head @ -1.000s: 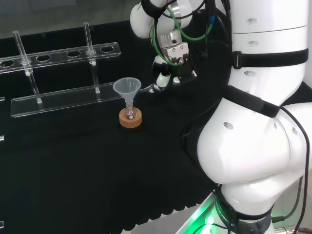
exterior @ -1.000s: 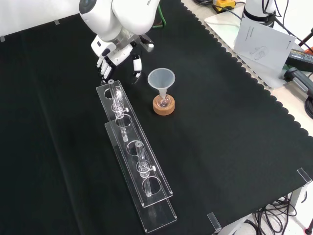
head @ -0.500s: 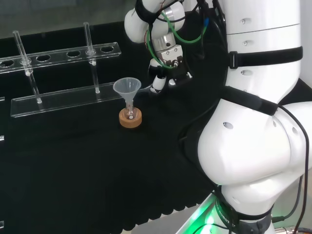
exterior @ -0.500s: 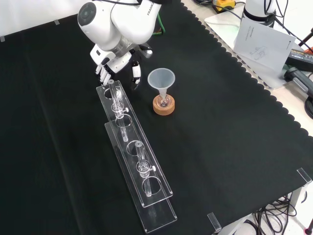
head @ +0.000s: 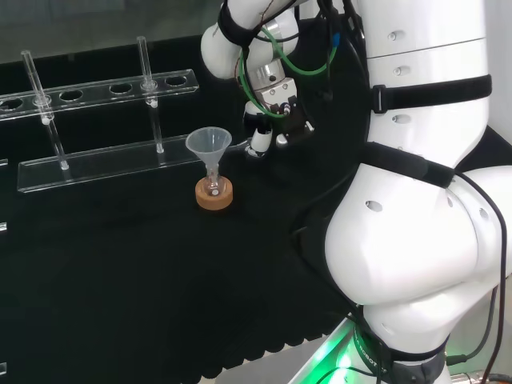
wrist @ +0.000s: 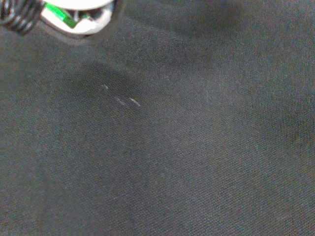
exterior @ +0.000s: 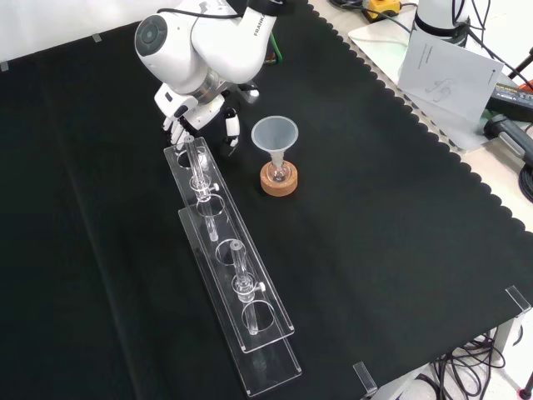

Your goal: Pick up the weighing funnel.

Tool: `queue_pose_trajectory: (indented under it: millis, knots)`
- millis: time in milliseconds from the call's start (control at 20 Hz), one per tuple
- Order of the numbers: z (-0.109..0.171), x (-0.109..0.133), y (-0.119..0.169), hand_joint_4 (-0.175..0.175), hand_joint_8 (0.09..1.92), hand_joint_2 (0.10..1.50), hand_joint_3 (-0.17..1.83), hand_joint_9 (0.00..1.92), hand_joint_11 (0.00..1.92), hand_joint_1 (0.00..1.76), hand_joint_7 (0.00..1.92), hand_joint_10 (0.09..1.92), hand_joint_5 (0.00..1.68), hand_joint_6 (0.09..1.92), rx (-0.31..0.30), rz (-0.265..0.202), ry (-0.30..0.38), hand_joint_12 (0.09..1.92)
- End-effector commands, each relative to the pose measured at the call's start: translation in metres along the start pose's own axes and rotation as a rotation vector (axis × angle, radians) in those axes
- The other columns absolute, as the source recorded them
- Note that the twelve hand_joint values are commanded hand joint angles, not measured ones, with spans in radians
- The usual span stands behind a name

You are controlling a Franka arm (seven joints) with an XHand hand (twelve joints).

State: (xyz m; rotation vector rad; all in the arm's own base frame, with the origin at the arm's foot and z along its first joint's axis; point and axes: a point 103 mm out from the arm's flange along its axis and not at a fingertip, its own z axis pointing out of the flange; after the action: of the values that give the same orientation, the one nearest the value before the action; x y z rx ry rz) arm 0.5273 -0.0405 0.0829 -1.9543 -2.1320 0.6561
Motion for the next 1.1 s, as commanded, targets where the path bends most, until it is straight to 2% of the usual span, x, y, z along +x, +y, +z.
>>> queue_pose_trajectory:
  millis: [50,350,650,1100]
  knots:
    - [0.001,-0.002,0.003,-0.027,0.70,0.59,0.59,0.69,0.42,0.89,0.45,0.55,0.71,0.10,-0.028,0.015,-0.007,1.33]
    - [-0.005,-0.001,0.007,-0.023,0.70,0.61,0.59,0.71,0.43,0.88,0.48,0.56,0.79,0.16,-0.036,0.010,-0.020,1.32]
    - [-0.003,0.000,0.011,-0.012,0.68,0.61,0.59,0.75,0.45,0.88,0.50,0.52,0.71,0.53,-0.031,0.002,-0.028,1.31]
    - [0.001,-0.004,0.014,-0.008,0.69,0.62,0.59,0.76,0.46,0.88,0.51,0.52,0.70,0.64,-0.029,0.008,-0.032,1.31]
